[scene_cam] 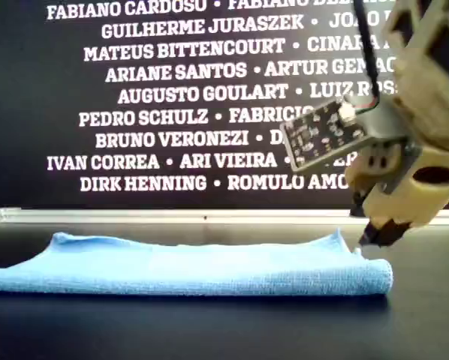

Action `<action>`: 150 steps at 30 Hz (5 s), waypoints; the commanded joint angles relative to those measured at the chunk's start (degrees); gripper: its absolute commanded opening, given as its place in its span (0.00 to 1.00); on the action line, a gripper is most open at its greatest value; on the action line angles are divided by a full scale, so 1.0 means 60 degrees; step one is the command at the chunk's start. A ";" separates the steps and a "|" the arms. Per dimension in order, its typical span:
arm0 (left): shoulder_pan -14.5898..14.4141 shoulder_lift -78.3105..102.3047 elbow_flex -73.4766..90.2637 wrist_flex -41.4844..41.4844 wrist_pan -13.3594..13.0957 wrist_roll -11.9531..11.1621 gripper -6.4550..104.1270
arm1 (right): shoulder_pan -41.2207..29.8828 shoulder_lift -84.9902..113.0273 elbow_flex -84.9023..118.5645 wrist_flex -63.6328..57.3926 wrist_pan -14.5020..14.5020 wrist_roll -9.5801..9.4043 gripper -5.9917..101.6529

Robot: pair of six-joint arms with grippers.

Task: Fold a cloth

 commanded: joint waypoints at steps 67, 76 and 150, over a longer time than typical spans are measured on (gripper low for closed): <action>0.1436 0.2241 0.1904 -0.0029 -0.2593 0.0044 0.63 | 0.0073 -0.6577 -0.4556 -0.0146 0.1348 -0.0659 0.72; 0.1392 0.2241 0.1904 -0.0029 -0.2593 0.0044 0.63 | 0.0088 -0.7148 -0.4980 -0.0146 0.1348 -0.0674 0.69; 0.1421 0.2241 0.1919 -0.0117 -0.2695 0.0044 0.63 | 0.7002 -1.5937 -1.9497 -0.0146 0.1509 -0.0674 0.09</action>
